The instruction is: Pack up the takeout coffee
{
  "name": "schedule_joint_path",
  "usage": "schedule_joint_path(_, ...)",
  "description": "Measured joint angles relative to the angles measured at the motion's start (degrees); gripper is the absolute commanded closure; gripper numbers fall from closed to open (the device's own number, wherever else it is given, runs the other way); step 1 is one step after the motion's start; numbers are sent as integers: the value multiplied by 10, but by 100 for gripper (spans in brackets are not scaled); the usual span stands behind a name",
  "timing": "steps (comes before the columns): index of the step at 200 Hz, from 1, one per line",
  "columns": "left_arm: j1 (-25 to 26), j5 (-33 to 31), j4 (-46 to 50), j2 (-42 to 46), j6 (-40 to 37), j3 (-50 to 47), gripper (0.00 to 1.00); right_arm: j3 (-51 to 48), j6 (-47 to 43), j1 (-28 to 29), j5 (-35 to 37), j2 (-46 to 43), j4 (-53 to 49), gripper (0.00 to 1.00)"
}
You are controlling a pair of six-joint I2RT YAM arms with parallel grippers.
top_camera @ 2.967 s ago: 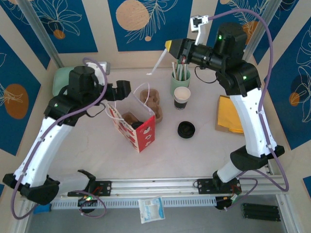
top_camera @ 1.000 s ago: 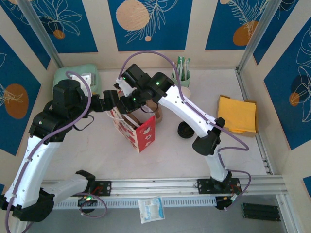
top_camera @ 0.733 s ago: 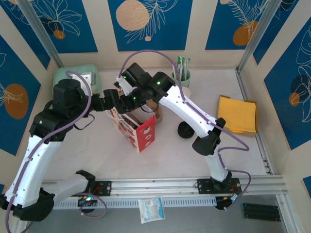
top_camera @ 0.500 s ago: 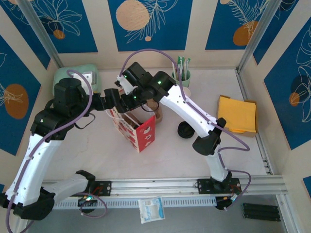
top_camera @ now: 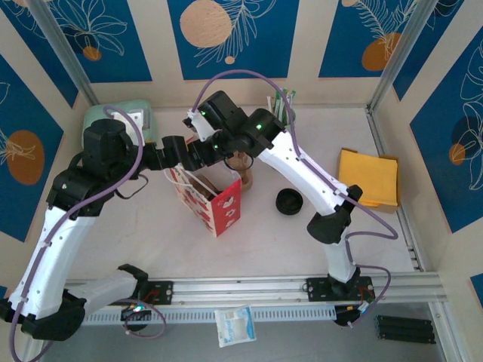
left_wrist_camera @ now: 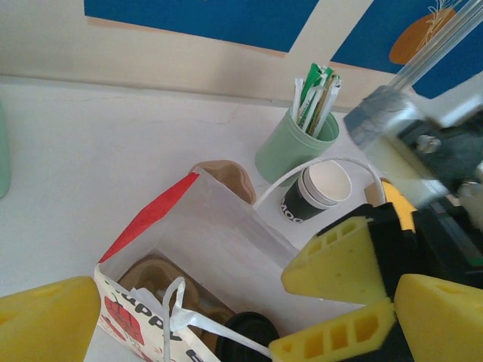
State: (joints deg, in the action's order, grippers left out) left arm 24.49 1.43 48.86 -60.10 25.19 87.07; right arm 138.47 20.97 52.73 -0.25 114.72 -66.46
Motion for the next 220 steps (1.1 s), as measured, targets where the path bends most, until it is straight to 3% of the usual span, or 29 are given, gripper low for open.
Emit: schedule_joint_path(220,0,0,1,0,0,0,1,-84,8,-29,-14,28,59,45)
